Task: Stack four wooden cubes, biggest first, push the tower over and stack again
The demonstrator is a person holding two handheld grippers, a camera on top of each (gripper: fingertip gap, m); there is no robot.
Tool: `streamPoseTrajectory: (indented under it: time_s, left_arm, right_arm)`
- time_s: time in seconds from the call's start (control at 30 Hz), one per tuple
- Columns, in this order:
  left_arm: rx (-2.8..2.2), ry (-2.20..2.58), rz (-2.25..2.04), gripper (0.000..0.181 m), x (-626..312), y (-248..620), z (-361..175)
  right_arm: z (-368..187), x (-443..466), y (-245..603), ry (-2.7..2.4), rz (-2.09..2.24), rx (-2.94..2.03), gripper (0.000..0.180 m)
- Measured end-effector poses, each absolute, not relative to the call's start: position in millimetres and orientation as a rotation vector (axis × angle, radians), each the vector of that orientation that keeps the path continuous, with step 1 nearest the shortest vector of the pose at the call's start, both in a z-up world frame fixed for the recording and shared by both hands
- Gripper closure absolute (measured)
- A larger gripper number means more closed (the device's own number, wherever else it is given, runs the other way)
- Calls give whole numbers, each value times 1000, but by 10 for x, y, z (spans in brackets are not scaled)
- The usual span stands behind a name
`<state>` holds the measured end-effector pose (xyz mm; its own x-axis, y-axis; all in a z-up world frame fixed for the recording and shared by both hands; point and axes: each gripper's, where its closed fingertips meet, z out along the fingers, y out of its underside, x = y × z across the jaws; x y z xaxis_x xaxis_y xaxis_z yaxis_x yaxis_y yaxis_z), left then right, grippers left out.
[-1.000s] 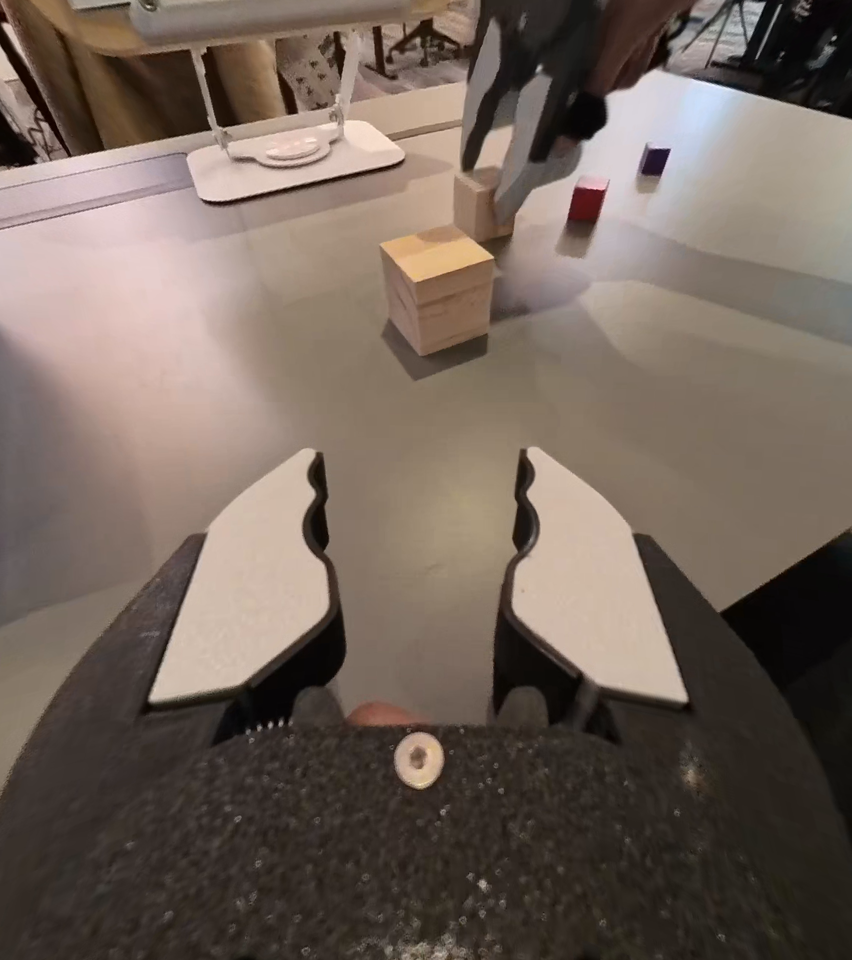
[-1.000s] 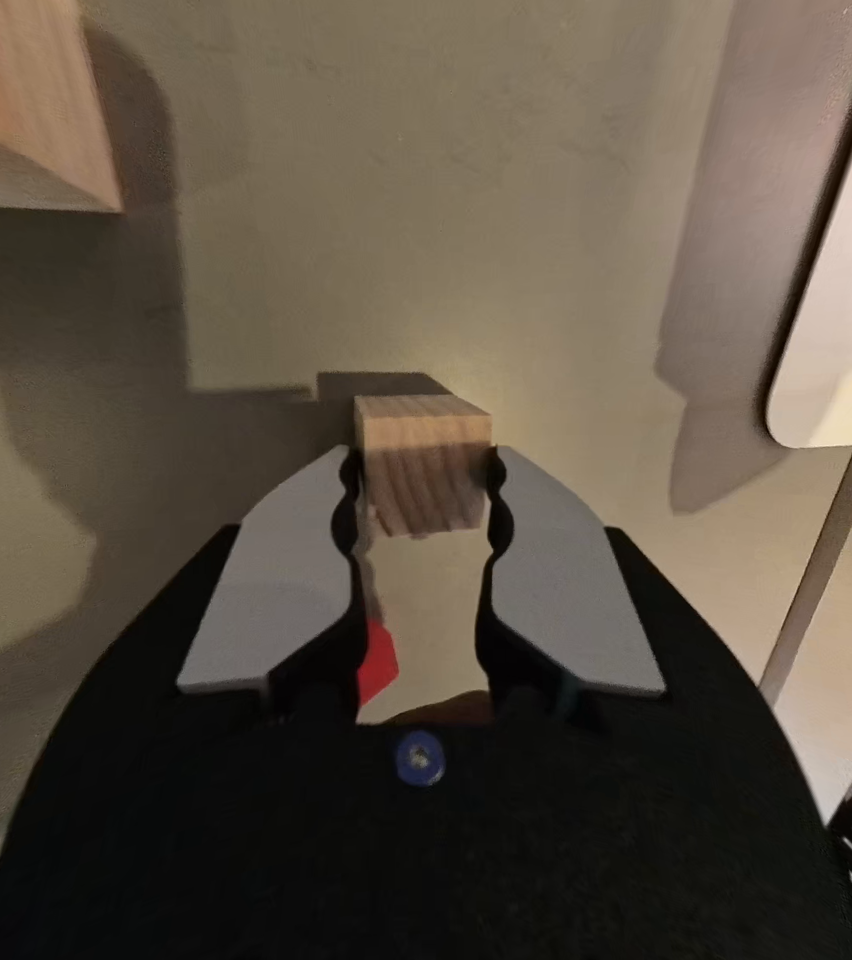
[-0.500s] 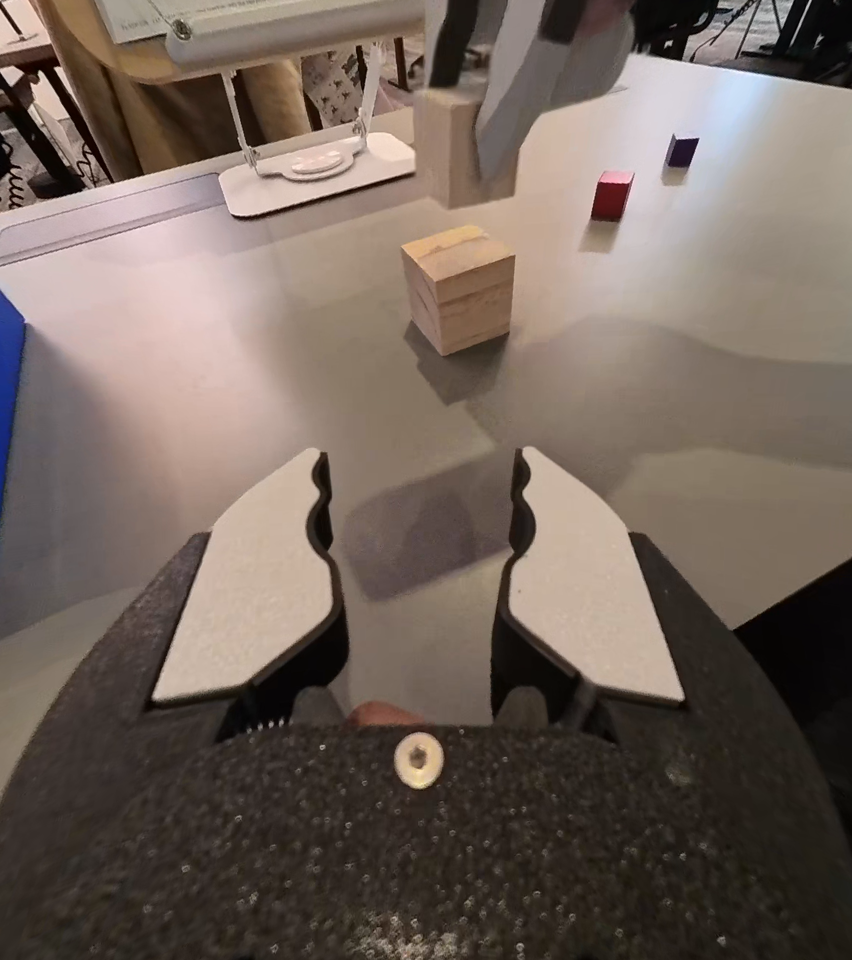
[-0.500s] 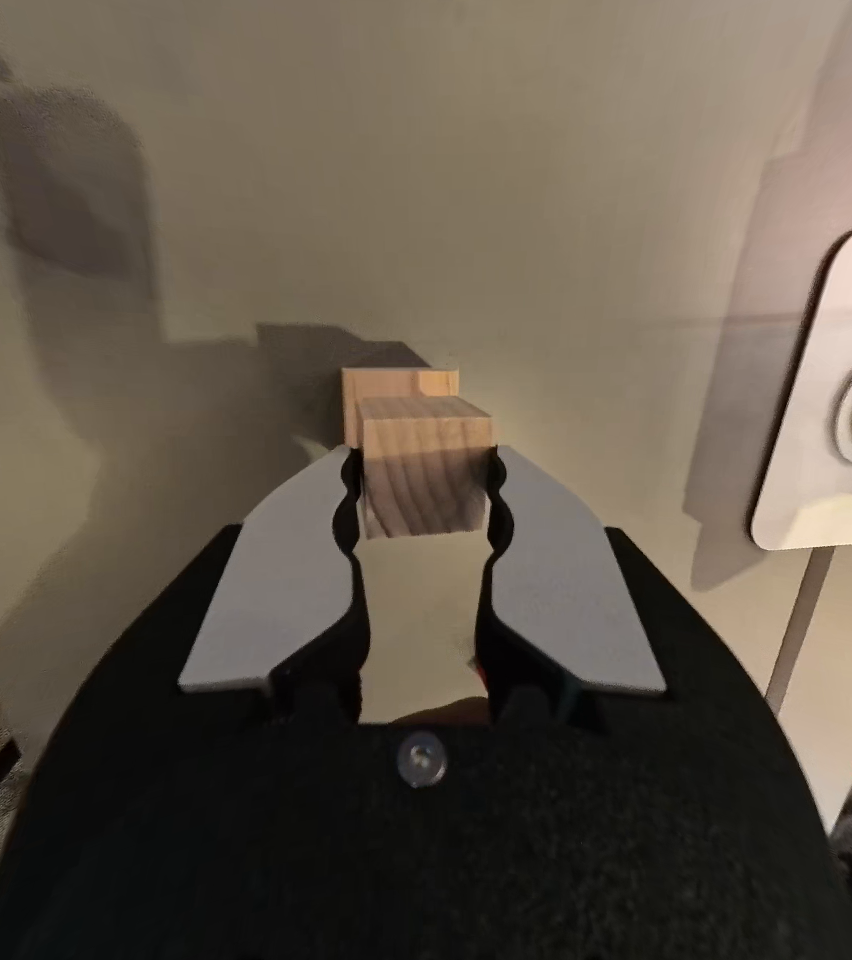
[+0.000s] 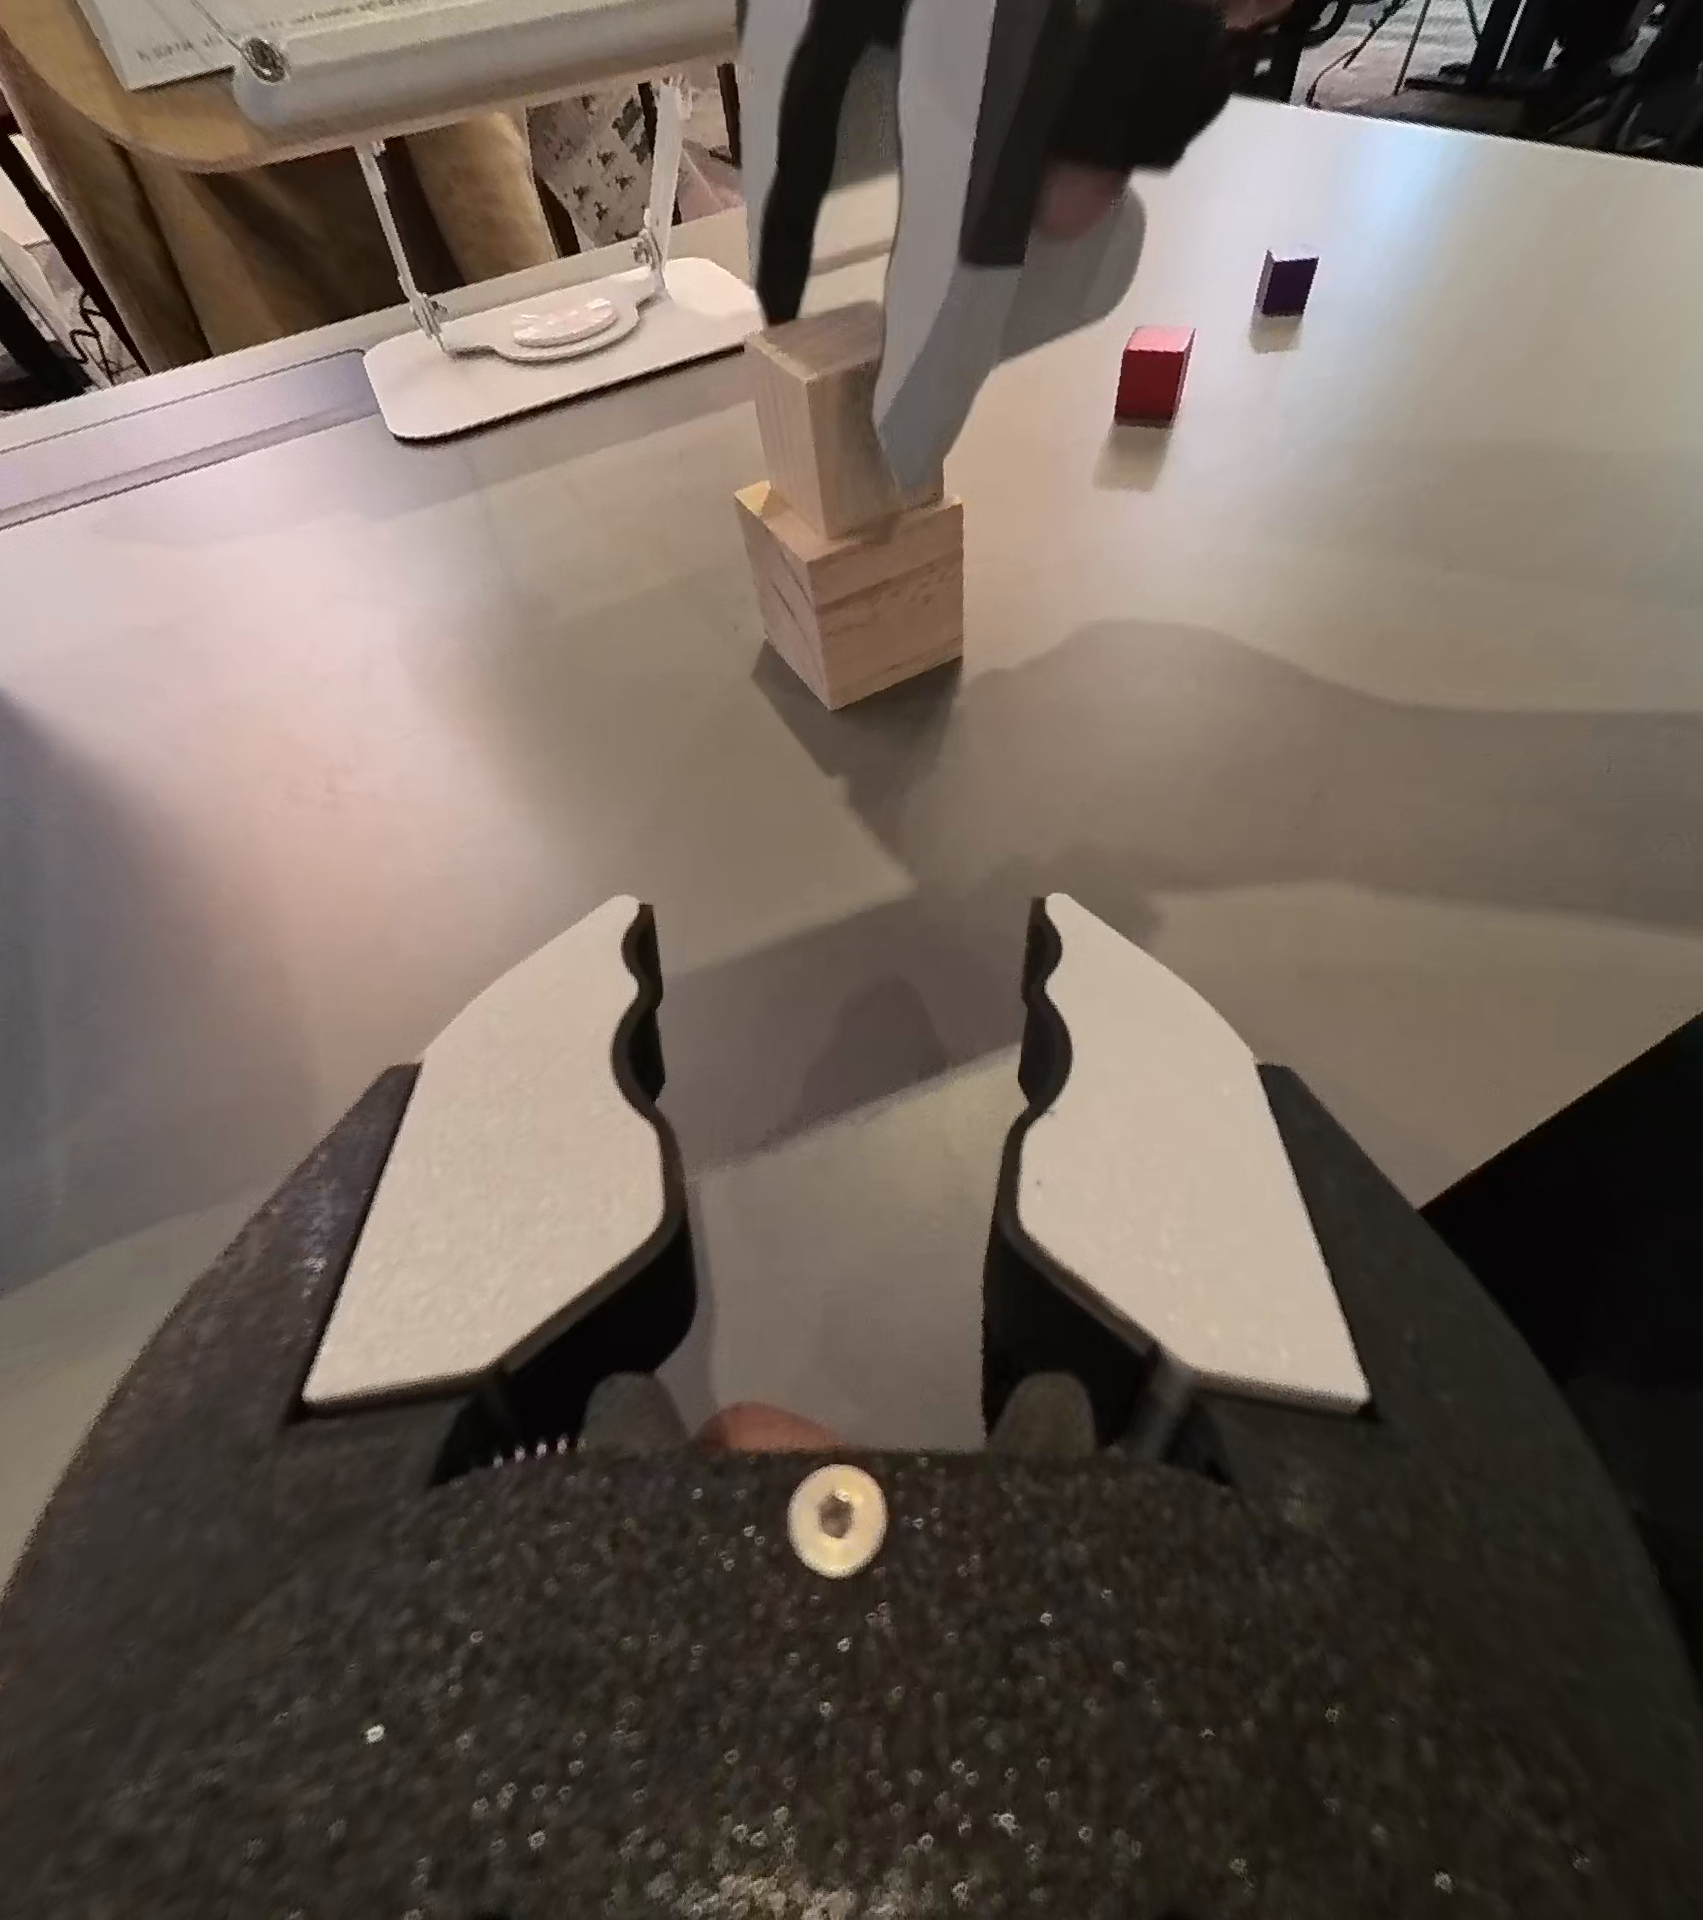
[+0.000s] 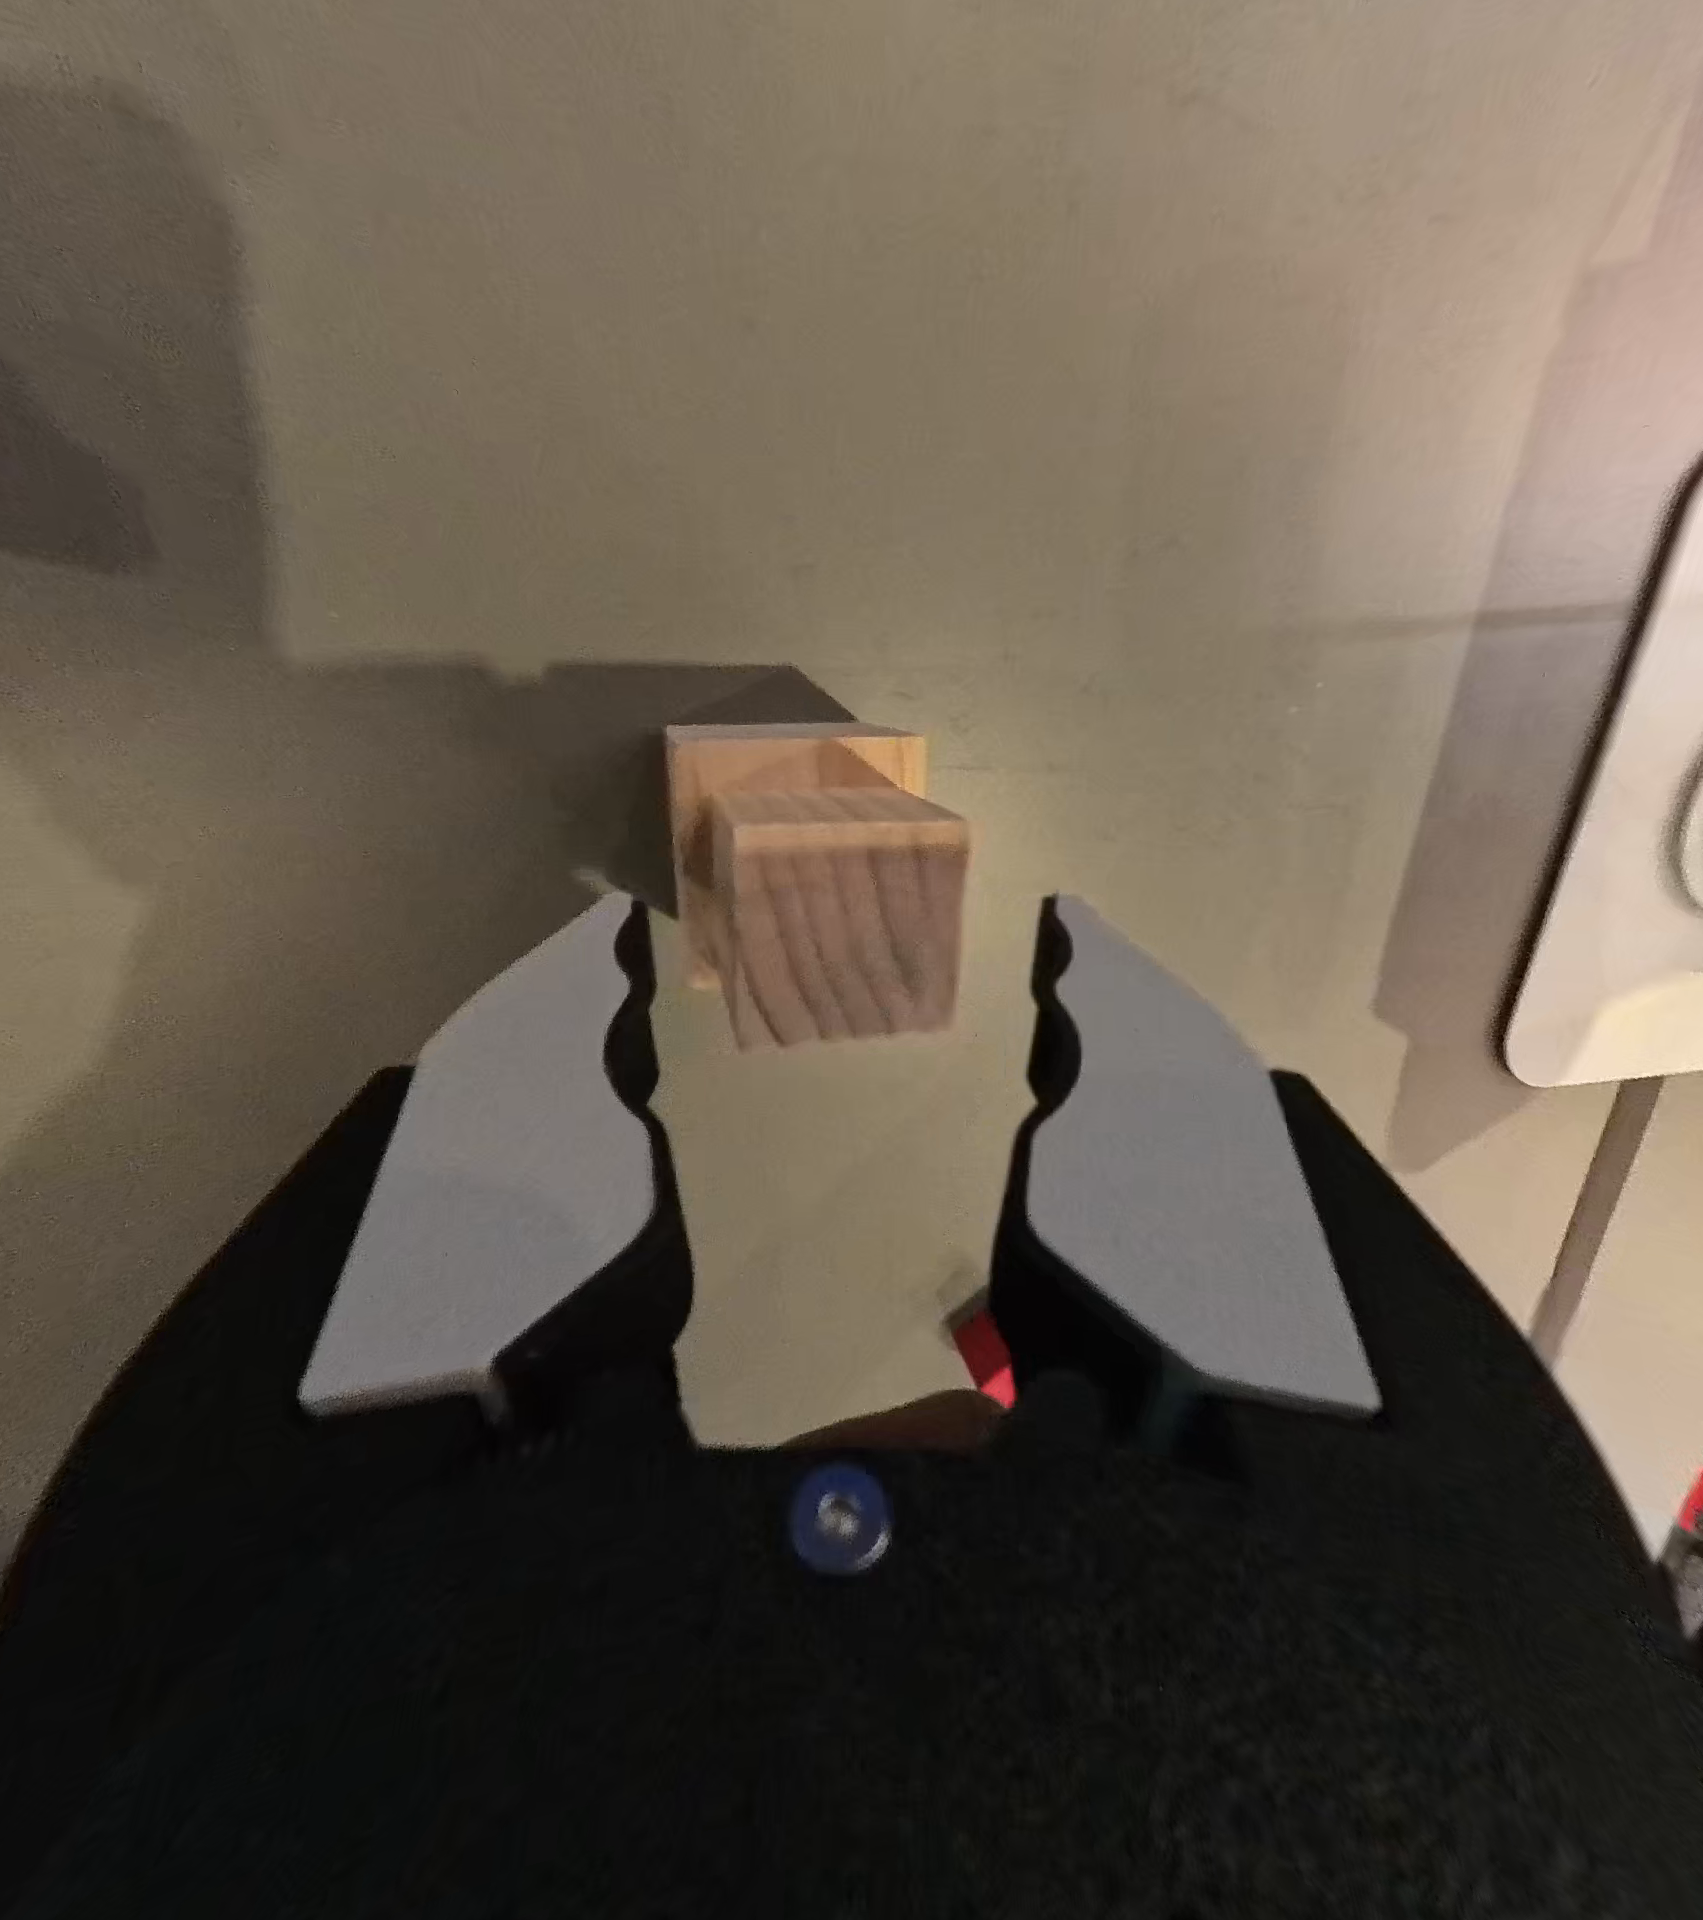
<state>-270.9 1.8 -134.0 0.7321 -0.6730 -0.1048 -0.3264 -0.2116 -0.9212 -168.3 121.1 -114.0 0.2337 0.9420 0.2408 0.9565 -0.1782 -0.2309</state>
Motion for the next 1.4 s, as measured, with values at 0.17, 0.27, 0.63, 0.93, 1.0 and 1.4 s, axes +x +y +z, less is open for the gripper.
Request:
streamPoseTrajectory:
  time_s: [0.17, 0.27, 0.63, 0.93, 1.0, 1.4]
  left_arm:
    - [-1817, 788, -395, 114, -2717, 8, -1336]
    - [-1821, 787, -410, 113, -2716, -3, -1325]
    - [-1826, 830, -425, 114, -2648, -62, -1336]
    - [-1831, 834, -422, 114, -2655, -64, -1349]
    - [-1831, 833, -417, 114, -2661, -59, -1348]
    - [-1839, 834, -398, 115, -2644, -52, -1372]
  right_arm:
    - [-501, -1264, 1316, -1568, -80, -2088, 111]
    - [-566, -524, 1454, -1474, -234, -2178, 113]
    - [-1587, 321, 1566, -746, -50, -2597, 120]
    - [-1426, 128, 1641, -870, -134, -2433, 152]
    - [-1011, -238, 1628, -968, -55, -2262, 152]
    - [-727, -1640, 1152, -1601, 127, -2066, 152]
